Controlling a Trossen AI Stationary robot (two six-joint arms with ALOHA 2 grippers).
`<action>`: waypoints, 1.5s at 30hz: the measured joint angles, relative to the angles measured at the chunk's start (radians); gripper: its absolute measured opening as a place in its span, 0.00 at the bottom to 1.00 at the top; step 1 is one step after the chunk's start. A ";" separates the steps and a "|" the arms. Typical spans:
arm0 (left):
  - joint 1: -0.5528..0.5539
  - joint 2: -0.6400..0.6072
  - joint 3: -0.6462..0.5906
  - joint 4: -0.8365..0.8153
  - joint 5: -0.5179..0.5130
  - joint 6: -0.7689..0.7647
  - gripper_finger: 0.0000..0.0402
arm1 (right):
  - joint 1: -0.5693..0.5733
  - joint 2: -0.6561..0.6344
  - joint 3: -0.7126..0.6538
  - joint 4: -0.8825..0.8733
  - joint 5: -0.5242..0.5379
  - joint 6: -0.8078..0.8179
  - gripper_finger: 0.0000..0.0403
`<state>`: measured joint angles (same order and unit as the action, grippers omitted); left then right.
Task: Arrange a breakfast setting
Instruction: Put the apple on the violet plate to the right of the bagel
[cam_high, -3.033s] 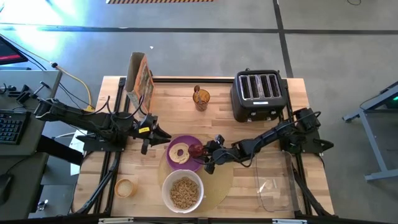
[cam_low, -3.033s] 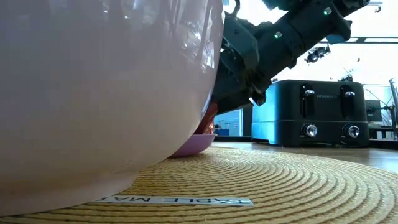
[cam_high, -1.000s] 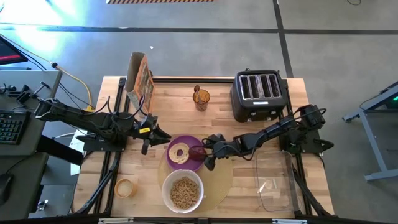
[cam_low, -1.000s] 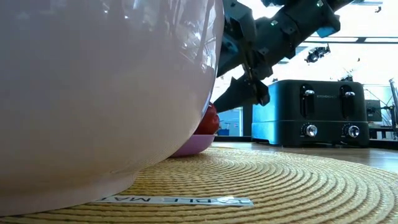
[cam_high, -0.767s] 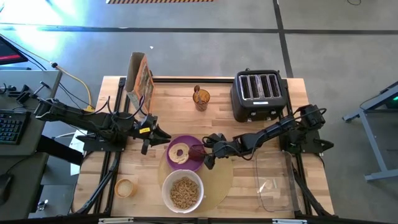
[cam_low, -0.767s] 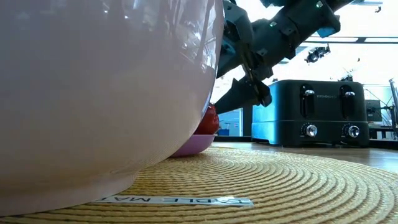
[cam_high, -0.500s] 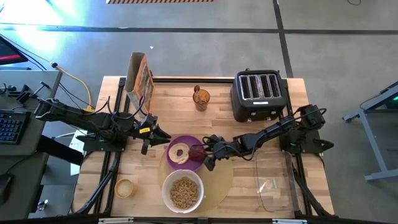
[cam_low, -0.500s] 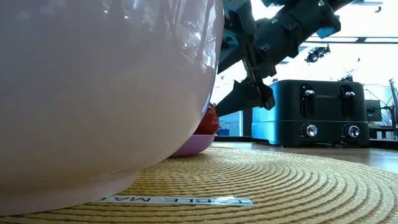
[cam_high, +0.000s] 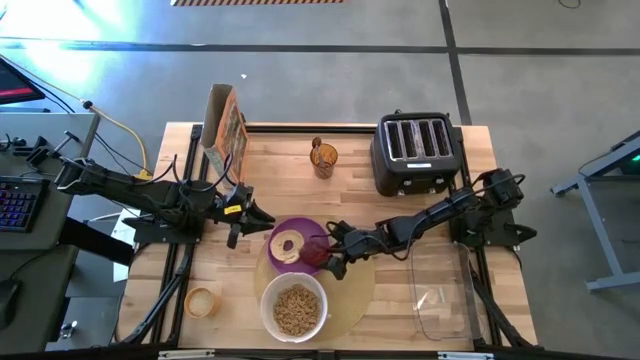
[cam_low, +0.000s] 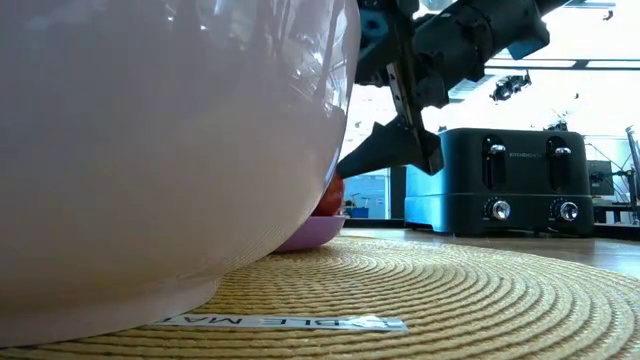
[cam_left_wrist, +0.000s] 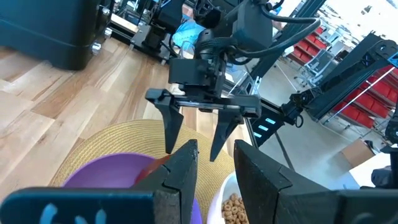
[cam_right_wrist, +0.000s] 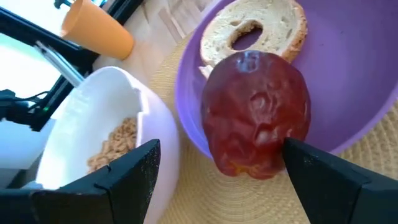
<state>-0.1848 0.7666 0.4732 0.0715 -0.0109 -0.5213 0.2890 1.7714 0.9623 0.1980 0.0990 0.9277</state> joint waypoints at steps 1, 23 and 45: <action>0.000 0.000 0.000 0.000 0.000 0.000 0.24 | 0.000 0.000 0.000 0.006 -0.004 0.011 0.79; 0.000 0.000 0.000 0.000 0.006 0.049 0.24 | -0.075 0.000 0.000 0.092 0.012 -0.139 0.79; 0.062 0.000 0.000 0.000 0.003 0.078 0.24 | -0.122 0.001 0.000 0.120 -0.542 -0.091 0.79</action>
<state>-0.1227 0.7662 0.4728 0.0715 -0.0082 -0.4431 0.1667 1.7721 0.9623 0.3183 -0.4431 0.8371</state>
